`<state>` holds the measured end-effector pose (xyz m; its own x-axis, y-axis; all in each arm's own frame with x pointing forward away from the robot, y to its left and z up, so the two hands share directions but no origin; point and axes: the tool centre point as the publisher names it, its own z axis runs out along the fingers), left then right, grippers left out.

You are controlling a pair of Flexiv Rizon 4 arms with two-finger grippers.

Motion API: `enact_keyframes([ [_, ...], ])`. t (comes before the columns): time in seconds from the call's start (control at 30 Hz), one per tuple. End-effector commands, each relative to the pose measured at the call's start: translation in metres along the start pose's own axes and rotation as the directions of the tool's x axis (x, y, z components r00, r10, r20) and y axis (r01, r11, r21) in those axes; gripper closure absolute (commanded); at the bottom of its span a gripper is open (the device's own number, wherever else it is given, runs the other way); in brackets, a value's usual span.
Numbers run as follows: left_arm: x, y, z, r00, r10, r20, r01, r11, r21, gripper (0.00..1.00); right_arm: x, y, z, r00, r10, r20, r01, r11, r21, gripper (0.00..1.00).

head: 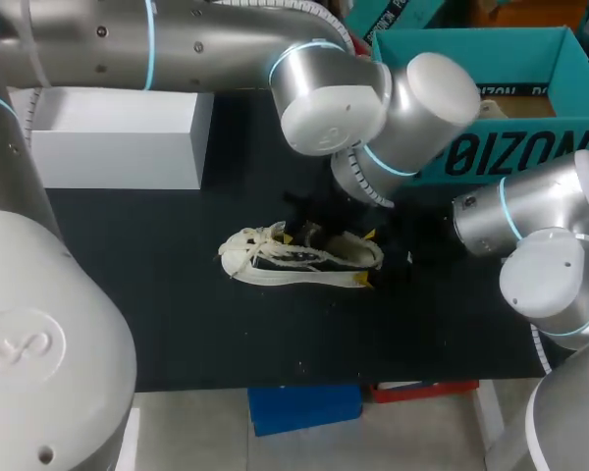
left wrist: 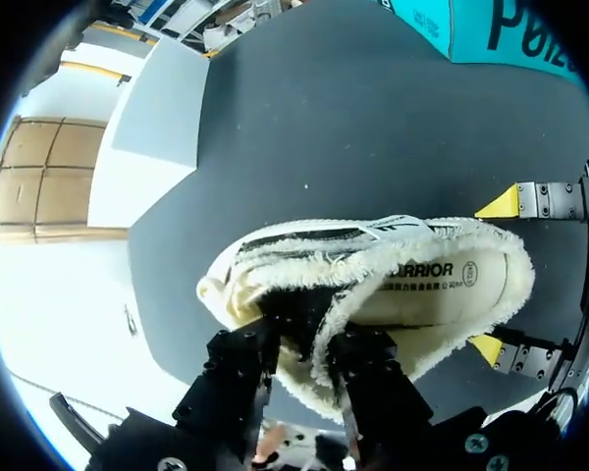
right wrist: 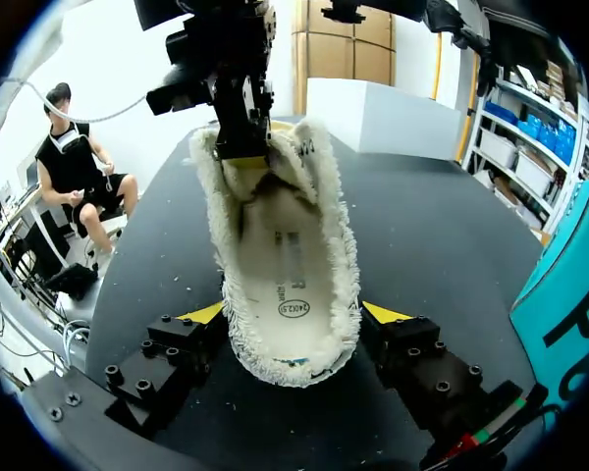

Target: Take the shoe out of the shoebox, open the shoe tongue, remove and reinsert the insole, then place the shoe into the shoebox

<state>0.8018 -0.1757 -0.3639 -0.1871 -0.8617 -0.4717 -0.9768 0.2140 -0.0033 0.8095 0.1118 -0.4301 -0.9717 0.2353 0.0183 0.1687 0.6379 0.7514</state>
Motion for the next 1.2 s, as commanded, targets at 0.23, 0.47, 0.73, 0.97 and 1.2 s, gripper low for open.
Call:
enact_keyframes([
  [0.23,0.003,-0.001,-0.003,1.0,-0.019,0.009,0.019,1.0,0.011,1.0,0.001,0.0,0.003,1.0,0.001,0.0,-0.001,1.0,0.003,1.0],
  [0.47,-0.005,-0.007,-0.016,0.997,-0.072,-0.003,0.072,0.996,0.058,1.0,0.001,0.0,0.003,1.0,0.001,0.0,-0.001,1.0,0.003,1.0],
  [0.73,-0.042,-0.018,-0.028,0.986,-0.161,-0.047,0.164,0.983,0.079,1.0,0.001,0.0,0.003,1.0,0.001,0.0,-0.001,1.0,0.003,1.0],
  [0.97,-0.067,-0.013,-0.019,0.975,-0.216,-0.054,0.22,0.973,0.076,1.0,0.001,0.0,0.003,1.0,0.001,0.0,-0.001,1.0,0.003,1.0],
  [1.2,-0.087,-0.005,-0.004,0.964,-0.262,-0.041,0.264,0.962,0.062,1.0,0.001,0.0,0.003,1.0,0.001,0.0,-0.001,1.0,0.003,1.0],
])
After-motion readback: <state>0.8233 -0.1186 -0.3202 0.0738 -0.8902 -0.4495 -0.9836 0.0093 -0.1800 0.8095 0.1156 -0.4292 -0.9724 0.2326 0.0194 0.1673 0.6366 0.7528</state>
